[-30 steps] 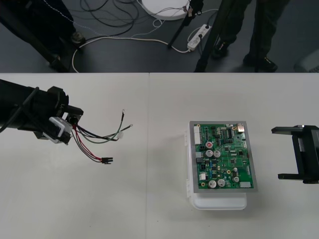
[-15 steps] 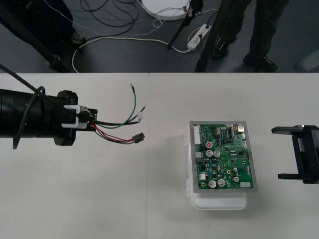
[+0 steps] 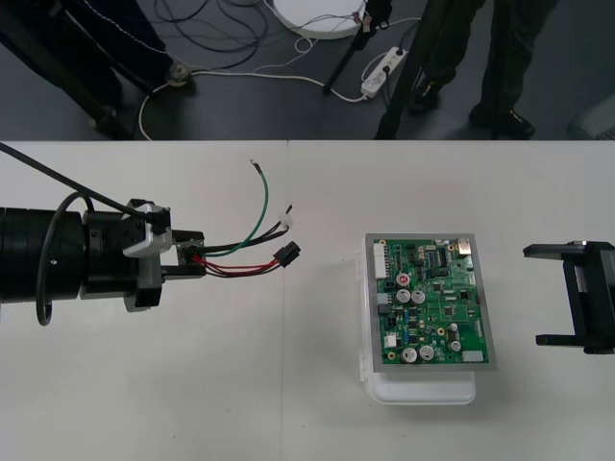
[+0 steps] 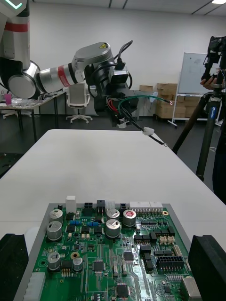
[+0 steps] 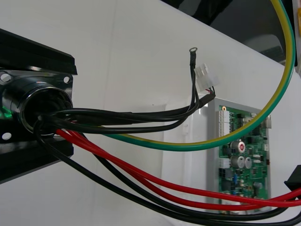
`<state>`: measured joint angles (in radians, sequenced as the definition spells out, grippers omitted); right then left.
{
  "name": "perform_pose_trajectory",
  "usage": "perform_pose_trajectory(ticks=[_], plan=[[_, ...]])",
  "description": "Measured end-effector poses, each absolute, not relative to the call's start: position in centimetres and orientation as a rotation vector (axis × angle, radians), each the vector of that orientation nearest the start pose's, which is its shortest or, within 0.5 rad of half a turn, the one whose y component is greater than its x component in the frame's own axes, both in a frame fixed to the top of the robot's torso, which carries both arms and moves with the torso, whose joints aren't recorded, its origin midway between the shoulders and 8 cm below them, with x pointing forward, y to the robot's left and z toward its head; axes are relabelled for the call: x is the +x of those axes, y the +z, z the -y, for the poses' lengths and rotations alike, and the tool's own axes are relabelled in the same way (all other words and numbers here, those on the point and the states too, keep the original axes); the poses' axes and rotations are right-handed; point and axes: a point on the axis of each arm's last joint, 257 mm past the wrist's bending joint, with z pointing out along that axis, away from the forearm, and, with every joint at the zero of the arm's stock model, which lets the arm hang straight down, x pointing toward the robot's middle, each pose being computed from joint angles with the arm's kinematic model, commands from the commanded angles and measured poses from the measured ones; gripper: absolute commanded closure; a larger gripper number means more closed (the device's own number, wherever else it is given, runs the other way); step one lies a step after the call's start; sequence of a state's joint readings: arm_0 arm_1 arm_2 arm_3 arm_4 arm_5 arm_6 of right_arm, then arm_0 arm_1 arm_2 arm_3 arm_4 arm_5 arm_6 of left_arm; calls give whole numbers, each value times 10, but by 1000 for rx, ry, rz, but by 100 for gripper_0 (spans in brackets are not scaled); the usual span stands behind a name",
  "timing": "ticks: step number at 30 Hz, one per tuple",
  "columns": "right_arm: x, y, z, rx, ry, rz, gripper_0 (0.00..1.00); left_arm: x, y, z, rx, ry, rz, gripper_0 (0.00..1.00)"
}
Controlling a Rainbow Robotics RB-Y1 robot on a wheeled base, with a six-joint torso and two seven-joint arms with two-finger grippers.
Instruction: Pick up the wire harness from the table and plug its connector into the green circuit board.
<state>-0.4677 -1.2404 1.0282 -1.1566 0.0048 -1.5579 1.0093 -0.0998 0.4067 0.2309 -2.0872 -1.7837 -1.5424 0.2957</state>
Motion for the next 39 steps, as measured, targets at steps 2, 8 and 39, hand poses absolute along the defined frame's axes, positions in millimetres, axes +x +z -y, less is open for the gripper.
perform_pose_trajectory(ticks=[2, 8, 39], plan=[[322, -155, 243, -1321, 886, -945, 0, 368, -158, -130, 1497, -434, -1463, 100], [322, -154, 243, -1318, 892, -951, 0, 358, -153, -116, 1443, -528, -1449, 100], [321, -157, 243, -1345, 908, -971, 0, 253, -147, 11, 1271, -1308, -1560, 100]])
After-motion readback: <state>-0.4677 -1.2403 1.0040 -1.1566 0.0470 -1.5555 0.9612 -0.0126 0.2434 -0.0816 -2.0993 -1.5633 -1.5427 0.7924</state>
